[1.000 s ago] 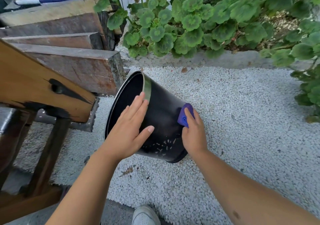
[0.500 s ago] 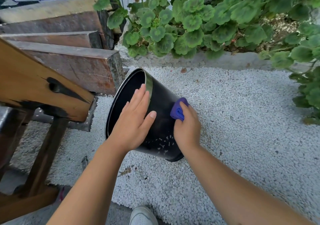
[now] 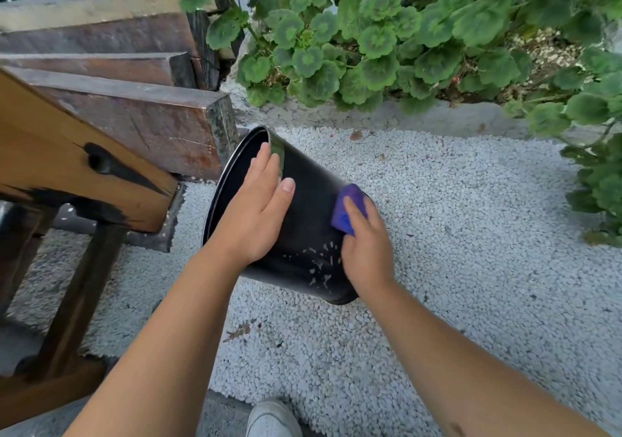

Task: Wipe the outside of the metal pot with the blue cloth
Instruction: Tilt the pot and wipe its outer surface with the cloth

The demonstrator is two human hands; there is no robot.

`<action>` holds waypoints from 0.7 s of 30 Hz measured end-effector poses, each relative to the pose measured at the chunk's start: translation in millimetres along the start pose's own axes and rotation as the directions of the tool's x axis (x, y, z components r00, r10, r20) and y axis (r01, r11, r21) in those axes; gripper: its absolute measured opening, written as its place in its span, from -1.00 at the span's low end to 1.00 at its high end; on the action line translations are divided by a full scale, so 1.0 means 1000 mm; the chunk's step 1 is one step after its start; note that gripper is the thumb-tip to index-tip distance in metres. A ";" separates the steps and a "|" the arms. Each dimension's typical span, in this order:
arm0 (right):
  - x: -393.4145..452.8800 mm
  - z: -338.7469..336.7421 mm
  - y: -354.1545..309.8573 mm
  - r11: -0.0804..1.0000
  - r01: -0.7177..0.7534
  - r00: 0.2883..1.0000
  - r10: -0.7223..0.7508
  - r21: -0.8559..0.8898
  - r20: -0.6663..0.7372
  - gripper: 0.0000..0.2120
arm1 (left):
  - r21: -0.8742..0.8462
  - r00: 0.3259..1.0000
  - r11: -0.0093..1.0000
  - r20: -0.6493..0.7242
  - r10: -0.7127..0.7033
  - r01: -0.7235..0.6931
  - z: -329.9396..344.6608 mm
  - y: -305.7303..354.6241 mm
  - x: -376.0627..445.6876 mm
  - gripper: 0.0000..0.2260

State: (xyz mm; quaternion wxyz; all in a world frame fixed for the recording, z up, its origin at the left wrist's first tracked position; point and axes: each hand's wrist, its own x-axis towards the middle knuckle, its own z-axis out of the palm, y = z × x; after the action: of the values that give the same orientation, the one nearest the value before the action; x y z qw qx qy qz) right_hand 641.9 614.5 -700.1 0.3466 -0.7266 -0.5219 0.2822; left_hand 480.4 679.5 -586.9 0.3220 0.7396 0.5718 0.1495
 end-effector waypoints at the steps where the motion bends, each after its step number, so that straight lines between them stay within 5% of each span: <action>1: -0.003 -0.002 0.014 0.998 -0.055 0.998 0.056 -0.038 0.015 -0.42 | 0.015 1.000 1.000 0.010 0.005 -0.005 0.001 0.001 -0.001 -0.42; 6: -0.005 -0.005 0.054 0.974 -0.209 0.975 0.214 -0.088 0.055 -0.43 | 0.084 0.998 0.996 0.046 0.039 -0.043 0.018 0.015 -0.004 -0.35; 12: -0.004 -0.005 0.062 0.799 -0.566 0.823 0.564 0.204 0.071 -0.45 | 0.054 0.990 0.993 0.102 0.102 -0.108 0.020 0.017 -0.011 -0.38; 17: -0.001 -0.004 0.053 0.682 -0.624 0.761 0.642 0.381 0.097 -0.47 | 0.266 0.875 0.837 0.222 0.430 -0.479 -0.011 -0.015 -0.030 -0.44; 21: 0.003 -0.002 0.050 0.675 -0.619 0.760 0.644 0.400 0.089 -0.55 | 0.160 0.940 0.936 0.196 0.280 -0.312 -0.019 -0.041 -0.050 -0.40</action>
State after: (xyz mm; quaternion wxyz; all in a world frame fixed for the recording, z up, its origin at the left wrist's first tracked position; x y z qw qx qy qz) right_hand 672.5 606.2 -739.0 0.3859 -0.7814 -0.1575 0.4644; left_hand 423.1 643.7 -591.6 0.2718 0.8546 0.4356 0.0777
